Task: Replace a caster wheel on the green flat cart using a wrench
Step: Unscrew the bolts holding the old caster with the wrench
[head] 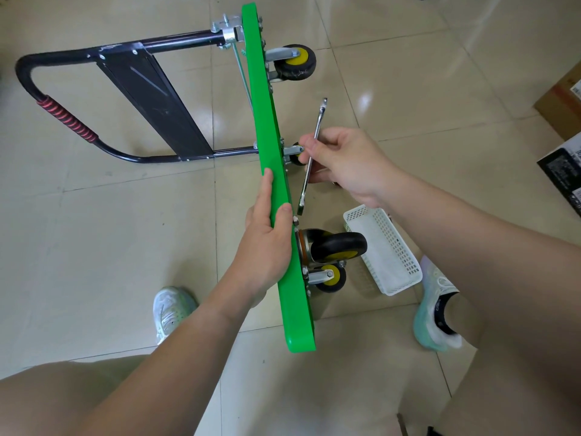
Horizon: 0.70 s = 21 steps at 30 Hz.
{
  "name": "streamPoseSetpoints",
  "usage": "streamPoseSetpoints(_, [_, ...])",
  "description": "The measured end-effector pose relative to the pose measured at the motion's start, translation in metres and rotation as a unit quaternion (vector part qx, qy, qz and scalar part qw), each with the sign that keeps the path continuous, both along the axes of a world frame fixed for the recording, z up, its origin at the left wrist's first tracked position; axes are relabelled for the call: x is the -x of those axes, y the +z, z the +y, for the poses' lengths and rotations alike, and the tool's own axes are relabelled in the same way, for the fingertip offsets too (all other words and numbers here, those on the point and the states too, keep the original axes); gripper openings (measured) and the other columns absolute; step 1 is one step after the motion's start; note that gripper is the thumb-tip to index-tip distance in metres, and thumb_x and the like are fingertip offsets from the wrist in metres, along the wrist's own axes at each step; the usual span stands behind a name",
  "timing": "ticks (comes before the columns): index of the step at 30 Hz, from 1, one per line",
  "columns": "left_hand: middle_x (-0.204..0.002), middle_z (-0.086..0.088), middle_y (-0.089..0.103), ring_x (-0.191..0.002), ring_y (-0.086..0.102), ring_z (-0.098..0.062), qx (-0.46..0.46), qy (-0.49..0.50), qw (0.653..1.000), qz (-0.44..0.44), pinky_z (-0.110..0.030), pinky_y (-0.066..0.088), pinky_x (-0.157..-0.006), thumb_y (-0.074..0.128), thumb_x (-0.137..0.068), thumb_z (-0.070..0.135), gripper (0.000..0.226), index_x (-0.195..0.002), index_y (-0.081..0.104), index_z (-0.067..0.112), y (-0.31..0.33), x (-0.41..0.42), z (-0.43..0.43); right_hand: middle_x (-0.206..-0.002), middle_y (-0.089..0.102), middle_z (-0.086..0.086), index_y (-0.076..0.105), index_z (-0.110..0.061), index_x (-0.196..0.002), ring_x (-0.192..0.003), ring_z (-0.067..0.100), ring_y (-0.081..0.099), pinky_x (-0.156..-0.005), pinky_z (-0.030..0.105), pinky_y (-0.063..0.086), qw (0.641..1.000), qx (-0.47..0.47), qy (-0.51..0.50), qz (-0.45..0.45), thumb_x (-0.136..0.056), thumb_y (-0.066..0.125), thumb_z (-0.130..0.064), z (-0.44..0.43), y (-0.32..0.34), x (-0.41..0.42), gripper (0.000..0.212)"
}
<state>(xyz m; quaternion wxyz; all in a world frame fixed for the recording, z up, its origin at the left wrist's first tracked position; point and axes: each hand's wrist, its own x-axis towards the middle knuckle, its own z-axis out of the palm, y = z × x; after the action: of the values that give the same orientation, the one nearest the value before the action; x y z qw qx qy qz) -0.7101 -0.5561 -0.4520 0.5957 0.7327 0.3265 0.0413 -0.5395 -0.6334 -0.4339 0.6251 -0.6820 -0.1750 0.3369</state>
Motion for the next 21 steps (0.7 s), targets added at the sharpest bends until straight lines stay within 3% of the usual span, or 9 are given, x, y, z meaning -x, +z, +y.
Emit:
streamPoseSetpoints(2, [-0.143,0.019,0.038,-0.116,0.055,0.002,0.004,0.0,1.0,-0.001,-0.033,0.048,-0.102,0.034,-0.11,0.042,0.058,-0.155,0.006,0.066,0.001,0.0,0.0,-0.088,0.068,0.006,0.066,-0.008,-0.104,-0.073,0.013,0.066,-0.07,0.028,0.059,1.0,0.012,0.01,0.006,-0.102,0.058,-0.017,0.006,0.0,-0.004,0.013])
streamPoseSetpoints(4, [-0.141,0.021,0.037,-0.109,0.054,0.011,0.007,-0.004,1.0,0.001,-0.025,0.047,-0.092,0.035,-0.111,0.041,0.058,-0.156,0.006,0.065,0.0,0.0,0.001,-0.087,0.067,0.006,0.066,-0.005,-0.104,-0.07,0.012,0.065,-0.069,0.028,0.059,0.999,0.027,0.023,0.011,-0.102,0.057,-0.017,0.013,-0.003,-0.007,0.014])
streamPoseSetpoints(7, [-0.14,0.024,0.036,-0.096,0.049,0.029,0.004,-0.007,1.0,0.005,-0.015,0.04,-0.083,0.035,-0.11,0.039,0.059,-0.157,0.007,0.063,0.0,0.0,0.001,-0.089,0.068,0.008,0.066,-0.004,-0.105,-0.076,0.017,0.069,-0.075,0.033,0.061,0.997,0.05,0.052,0.029,-0.102,0.058,-0.017,0.02,-0.011,-0.008,0.016])
streamPoseSetpoints(11, [-0.141,0.023,0.035,-0.099,0.047,0.029,-0.002,-0.006,1.0,0.001,-0.012,0.038,-0.084,0.036,-0.111,0.038,0.06,-0.157,0.007,0.062,-0.001,0.0,0.001,-0.092,0.072,0.01,0.068,-0.001,-0.105,-0.087,0.025,0.073,-0.079,0.038,0.062,0.994,0.066,0.08,0.02,-0.1,0.061,-0.018,0.023,-0.015,-0.005,0.019])
streamPoseSetpoints(16, [-0.129,0.031,0.039,-0.1,0.047,0.03,-0.014,-0.005,1.0,0.005,-0.002,0.039,-0.079,0.036,-0.111,0.035,0.061,-0.158,0.008,0.06,-0.004,-0.002,0.002,-0.087,0.077,-0.004,0.072,-0.019,-0.099,-0.088,0.013,0.073,-0.085,0.044,0.061,0.998,0.005,0.039,-0.048,-0.096,0.066,-0.013,0.008,-0.003,0.018,0.009])
streamPoseSetpoints(18, [-0.136,0.029,0.038,-0.114,0.042,0.027,-0.019,-0.003,1.0,0.001,-0.005,0.037,-0.091,0.037,-0.11,0.037,0.06,-0.158,0.008,0.06,-0.006,-0.002,0.003,-0.092,0.078,-0.006,0.074,-0.026,-0.093,-0.092,0.013,0.074,-0.091,0.041,0.059,0.997,-0.036,0.024,-0.057,-0.091,0.07,-0.005,-0.007,0.002,0.036,0.021])
streamPoseSetpoints(21, [-0.146,0.023,0.034,-0.141,0.035,0.006,-0.021,0.001,1.0,-0.01,-0.027,0.029,-0.118,0.039,-0.11,0.04,0.059,-0.158,0.009,0.06,-0.007,0.0,0.003,-0.094,0.077,-0.007,0.075,-0.03,-0.091,-0.094,0.01,0.073,-0.097,0.035,0.056,0.993,-0.069,0.013,-0.097,-0.085,0.076,-0.002,-0.031,0.002,0.064,0.029])
